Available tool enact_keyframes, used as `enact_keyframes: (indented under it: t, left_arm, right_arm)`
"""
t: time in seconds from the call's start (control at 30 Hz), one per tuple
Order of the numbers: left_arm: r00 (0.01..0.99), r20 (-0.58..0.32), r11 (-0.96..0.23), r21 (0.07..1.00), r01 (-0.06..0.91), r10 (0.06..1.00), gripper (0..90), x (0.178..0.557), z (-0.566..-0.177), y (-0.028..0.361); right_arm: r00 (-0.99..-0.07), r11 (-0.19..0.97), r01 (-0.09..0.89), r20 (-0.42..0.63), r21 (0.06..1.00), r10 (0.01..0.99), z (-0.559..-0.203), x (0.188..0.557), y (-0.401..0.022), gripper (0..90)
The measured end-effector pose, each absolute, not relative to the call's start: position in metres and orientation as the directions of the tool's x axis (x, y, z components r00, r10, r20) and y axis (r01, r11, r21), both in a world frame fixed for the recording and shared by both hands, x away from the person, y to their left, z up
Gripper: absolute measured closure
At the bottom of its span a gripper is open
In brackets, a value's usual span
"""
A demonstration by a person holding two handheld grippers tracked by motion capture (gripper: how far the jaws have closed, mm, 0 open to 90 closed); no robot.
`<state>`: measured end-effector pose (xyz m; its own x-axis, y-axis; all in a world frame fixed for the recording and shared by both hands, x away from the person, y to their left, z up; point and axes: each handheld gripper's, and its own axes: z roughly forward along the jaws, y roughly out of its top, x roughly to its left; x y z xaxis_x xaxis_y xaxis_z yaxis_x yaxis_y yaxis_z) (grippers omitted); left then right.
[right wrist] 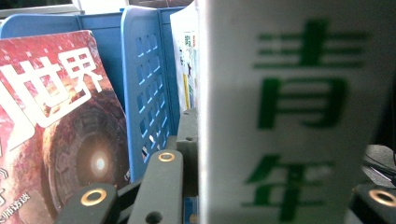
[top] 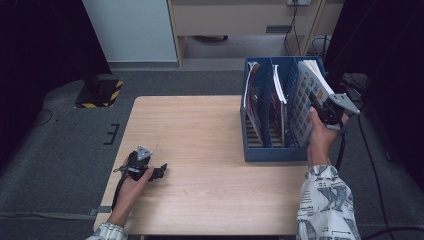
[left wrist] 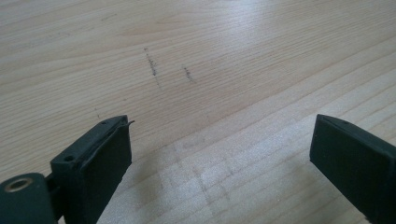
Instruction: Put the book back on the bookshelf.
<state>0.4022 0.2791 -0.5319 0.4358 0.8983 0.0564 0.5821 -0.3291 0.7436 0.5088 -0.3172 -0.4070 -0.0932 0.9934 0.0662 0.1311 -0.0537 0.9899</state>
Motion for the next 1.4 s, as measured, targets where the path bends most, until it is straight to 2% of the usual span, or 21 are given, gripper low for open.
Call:
enact_keyframes:
  t: [0.87, 1.4]
  left_arm:
    - [0.436, 0.059, -0.332, 0.742, 0.582, 0.898, 5.3, 0.4024, -0.5328, 0.2781]
    - [0.434, 0.058, -0.329, 0.744, 0.581, 0.899, 5.3, 0.4024, -0.5321, 0.2784]
  right_arm:
    - [-0.073, -0.037, 0.114, 0.046, 0.993, 0.996, -0.4122, 0.5097, -0.3202, 73.9]
    - [-0.091, -0.015, 0.106, 0.025, 0.994, 0.996, -0.416, 0.5089, -0.3138, 73.8]
